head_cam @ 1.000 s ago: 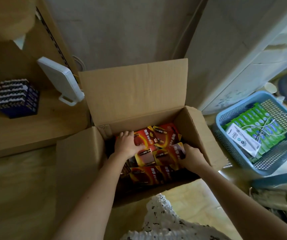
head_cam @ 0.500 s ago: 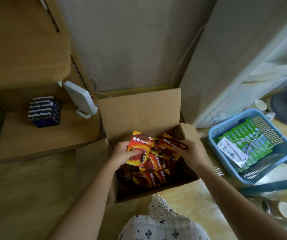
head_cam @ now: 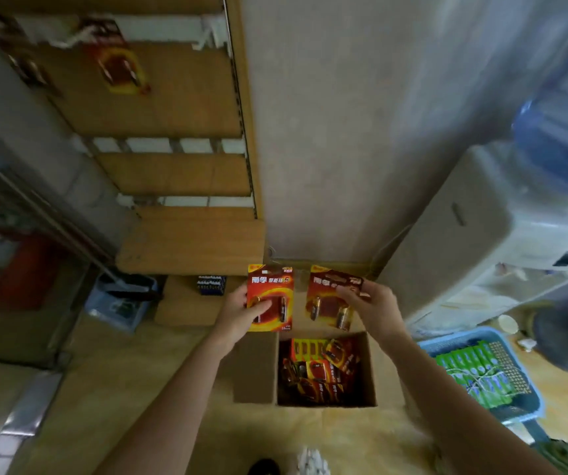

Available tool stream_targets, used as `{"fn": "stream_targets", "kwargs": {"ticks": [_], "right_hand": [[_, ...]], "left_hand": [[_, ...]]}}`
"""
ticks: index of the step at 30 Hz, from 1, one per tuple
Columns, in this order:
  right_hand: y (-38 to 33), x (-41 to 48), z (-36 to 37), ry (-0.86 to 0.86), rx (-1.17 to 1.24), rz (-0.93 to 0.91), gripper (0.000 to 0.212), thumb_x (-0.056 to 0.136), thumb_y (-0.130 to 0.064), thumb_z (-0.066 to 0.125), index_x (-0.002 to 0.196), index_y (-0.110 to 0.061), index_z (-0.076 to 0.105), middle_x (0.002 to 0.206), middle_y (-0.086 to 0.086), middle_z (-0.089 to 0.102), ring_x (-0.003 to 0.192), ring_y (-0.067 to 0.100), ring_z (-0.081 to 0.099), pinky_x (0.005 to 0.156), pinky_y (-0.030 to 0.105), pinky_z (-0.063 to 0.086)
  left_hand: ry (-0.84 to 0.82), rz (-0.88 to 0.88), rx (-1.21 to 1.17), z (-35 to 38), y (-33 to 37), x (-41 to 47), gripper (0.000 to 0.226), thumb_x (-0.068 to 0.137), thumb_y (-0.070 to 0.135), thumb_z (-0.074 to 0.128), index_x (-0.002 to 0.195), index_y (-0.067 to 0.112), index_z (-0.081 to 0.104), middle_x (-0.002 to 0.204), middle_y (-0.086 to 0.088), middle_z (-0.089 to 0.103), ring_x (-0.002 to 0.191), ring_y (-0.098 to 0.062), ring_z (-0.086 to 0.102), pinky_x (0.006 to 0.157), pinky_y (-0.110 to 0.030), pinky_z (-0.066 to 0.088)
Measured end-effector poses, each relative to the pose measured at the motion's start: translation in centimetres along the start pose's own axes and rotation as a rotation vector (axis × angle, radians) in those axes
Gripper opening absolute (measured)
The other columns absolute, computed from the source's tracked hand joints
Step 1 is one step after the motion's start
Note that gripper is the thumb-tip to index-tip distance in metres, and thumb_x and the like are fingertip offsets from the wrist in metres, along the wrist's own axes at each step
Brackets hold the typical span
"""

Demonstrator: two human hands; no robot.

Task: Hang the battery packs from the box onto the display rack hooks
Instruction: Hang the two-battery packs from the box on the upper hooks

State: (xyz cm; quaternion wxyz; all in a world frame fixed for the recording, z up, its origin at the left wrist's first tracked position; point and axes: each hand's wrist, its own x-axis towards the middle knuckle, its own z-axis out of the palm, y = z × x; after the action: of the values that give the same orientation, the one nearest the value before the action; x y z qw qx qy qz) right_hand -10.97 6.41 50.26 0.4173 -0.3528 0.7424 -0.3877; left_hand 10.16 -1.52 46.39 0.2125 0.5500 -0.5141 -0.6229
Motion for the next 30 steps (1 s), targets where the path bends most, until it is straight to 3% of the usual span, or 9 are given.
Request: {"fn": "stream_targets", "kwargs": {"ticks": [3, 5, 8, 11, 13, 15, 19, 22, 30], "right_hand": [[-7.5, -2.3, 0.5, -0.027, 0.016, -0.053, 0.011, 0.089, -0.024, 0.057, 0.094, -0.016, 0.063, 0.085, -0.003, 0.068, 0.080, 0.011, 0.066, 0.078, 0.030, 0.055], [-11.7, -3.4, 1.6, -0.057, 0.037, -0.090, 0.017, 0.091, -0.024, 0.055, 0.102, -0.012, 0.061, 0.091, 0.000, 0.067, 0.084, 0.013, 0.065, 0.073, 0.025, 0.054], [-16.6, -4.8, 4.3, -0.100, 0.047, -0.146, 0.018, 0.092, -0.025, 0.053, 0.106, -0.015, 0.057, 0.096, 0.000, 0.064, 0.092, 0.016, 0.064, 0.071, 0.021, 0.052], [-20.8, -5.8, 7.9, -0.123, 0.067, -0.194, 0.027, 0.091, -0.028, 0.055, 0.113, -0.014, 0.057, 0.098, 0.000, 0.065, 0.087, 0.013, 0.065, 0.063, 0.017, 0.052], [-23.4, -6.4, 10.7, -0.134, 0.082, -0.216, 0.027, 0.090, -0.031, 0.056, 0.112, -0.016, 0.058, 0.097, 0.000, 0.067, 0.085, 0.013, 0.067, 0.066, 0.023, 0.057], [-25.7, -6.7, 13.6, -0.130, 0.103, -0.226, 0.028, 0.089, -0.033, 0.056, 0.110, -0.015, 0.059, 0.096, 0.001, 0.069, 0.089, 0.015, 0.068, 0.074, 0.032, 0.059], [-29.9, -6.3, 19.5, -0.098, 0.139, -0.263, 0.024, 0.091, -0.034, 0.052, 0.107, -0.017, 0.058, 0.088, -0.004, 0.066, 0.079, 0.004, 0.065, 0.061, 0.020, 0.055], [-32.2, -5.9, 22.8, -0.034, 0.177, -0.273, 0.019, 0.093, -0.035, 0.050, 0.102, -0.020, 0.057, 0.092, -0.001, 0.067, 0.088, 0.014, 0.067, 0.075, 0.033, 0.058], [-36.3, -2.7, 26.5, 0.076, 0.172, -0.257, 0.036, 0.092, -0.037, 0.050, 0.116, -0.012, 0.058, 0.105, 0.004, 0.068, 0.098, 0.019, 0.067, 0.080, 0.036, 0.057]], "left_hand": [[0.059, 0.029, -0.039, -3.9, 5.6, -4.1, 0.026, 0.083, 0.020, 0.066, 0.103, 0.029, 0.051, 0.101, 0.007, 0.062, 0.102, -0.016, 0.060, 0.086, -0.031, 0.050], [0.100, 0.064, -0.077, -6.7, 8.6, -6.2, 0.027, 0.084, 0.019, 0.065, 0.106, 0.027, 0.050, 0.097, 0.010, 0.061, 0.097, -0.013, 0.059, 0.079, -0.025, 0.049], [0.152, 0.105, -0.091, -11.1, 11.4, -8.6, 0.025, 0.084, 0.021, 0.064, 0.103, 0.031, 0.051, 0.099, 0.011, 0.062, 0.099, -0.013, 0.059, 0.086, -0.031, 0.049], [0.184, 0.163, -0.142, -15.8, 13.2, -10.3, 0.024, 0.085, 0.019, 0.064, 0.103, 0.031, 0.053, 0.101, 0.008, 0.065, 0.098, -0.012, 0.061, 0.079, -0.026, 0.051], [0.211, 0.191, -0.159, -19.2, 14.1, -11.0, 0.027, 0.085, 0.018, 0.065, 0.108, 0.027, 0.055, 0.103, 0.006, 0.066, 0.099, -0.012, 0.063, 0.076, -0.025, 0.051], [0.227, 0.208, -0.166, -22.7, 14.8, -11.5, 0.034, 0.084, 0.019, 0.066, 0.116, 0.021, 0.056, 0.108, 0.003, 0.067, 0.102, -0.014, 0.064, 0.082, -0.029, 0.052], [0.233, 0.248, -0.191, -29.7, 16.0, -11.2, 0.030, 0.083, 0.019, 0.066, 0.112, 0.024, 0.057, 0.104, 0.005, 0.068, 0.098, -0.010, 0.064, 0.077, -0.025, 0.050], [0.213, 0.260, -0.196, -34.0, 17.0, -10.4, 0.033, 0.083, 0.020, 0.066, 0.115, 0.023, 0.055, 0.107, 0.003, 0.067, 0.100, -0.012, 0.063, 0.081, -0.028, 0.051], [0.193, 0.308, -0.164, -40.0, 19.7, -6.8, 0.033, 0.085, 0.019, 0.064, 0.116, 0.022, 0.053, 0.106, 0.005, 0.065, 0.102, -0.013, 0.061, 0.082, -0.027, 0.050]]}}
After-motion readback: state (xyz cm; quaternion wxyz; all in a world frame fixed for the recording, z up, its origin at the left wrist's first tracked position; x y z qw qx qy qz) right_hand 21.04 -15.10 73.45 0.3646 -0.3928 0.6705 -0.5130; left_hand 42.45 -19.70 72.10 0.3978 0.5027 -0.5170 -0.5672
